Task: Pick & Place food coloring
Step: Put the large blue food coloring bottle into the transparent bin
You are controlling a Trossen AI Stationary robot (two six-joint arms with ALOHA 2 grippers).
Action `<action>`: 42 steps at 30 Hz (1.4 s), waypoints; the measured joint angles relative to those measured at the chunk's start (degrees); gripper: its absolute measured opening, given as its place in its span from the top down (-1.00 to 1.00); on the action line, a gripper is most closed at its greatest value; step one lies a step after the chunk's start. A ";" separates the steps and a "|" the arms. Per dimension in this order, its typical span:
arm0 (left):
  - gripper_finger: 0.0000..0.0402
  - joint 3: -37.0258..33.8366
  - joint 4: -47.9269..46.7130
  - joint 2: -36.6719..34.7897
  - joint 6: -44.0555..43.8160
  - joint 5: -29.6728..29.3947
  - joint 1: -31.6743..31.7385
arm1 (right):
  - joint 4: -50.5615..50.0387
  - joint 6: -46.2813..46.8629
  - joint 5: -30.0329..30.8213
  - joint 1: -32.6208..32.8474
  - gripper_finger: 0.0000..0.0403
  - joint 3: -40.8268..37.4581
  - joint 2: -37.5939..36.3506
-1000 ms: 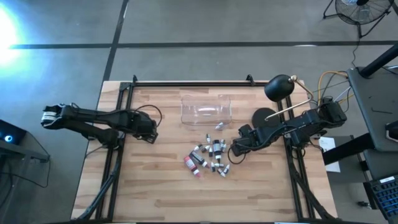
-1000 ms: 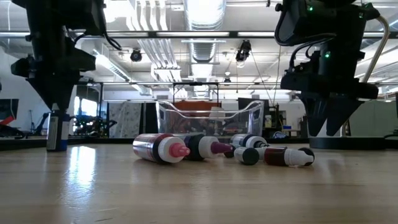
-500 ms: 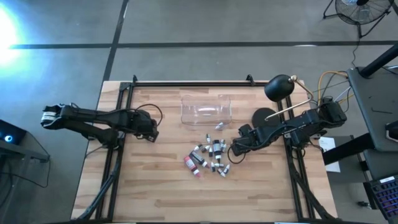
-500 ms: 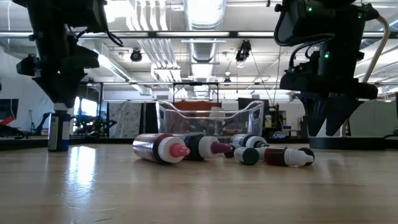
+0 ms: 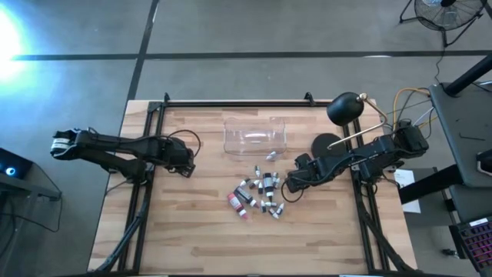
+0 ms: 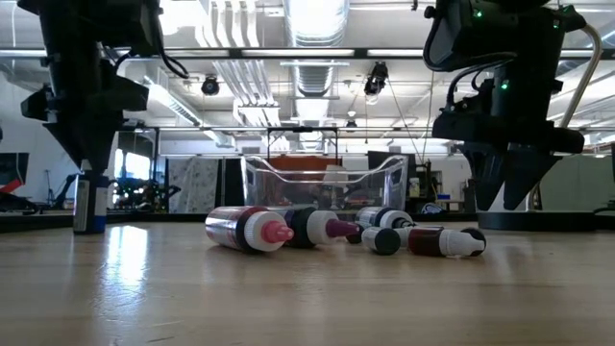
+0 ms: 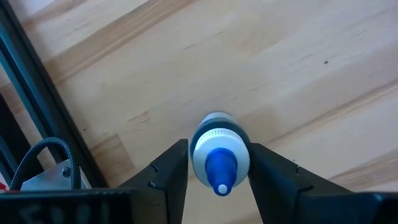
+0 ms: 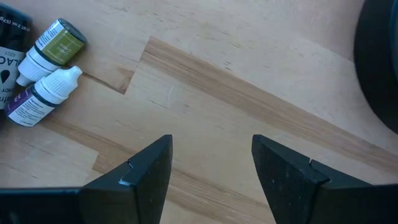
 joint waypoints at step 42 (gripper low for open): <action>0.54 60.41 -0.78 41.57 51.04 3.19 19.87 | -3.63 16.42 3.14 9.36 -0.07 -0.02 -3.93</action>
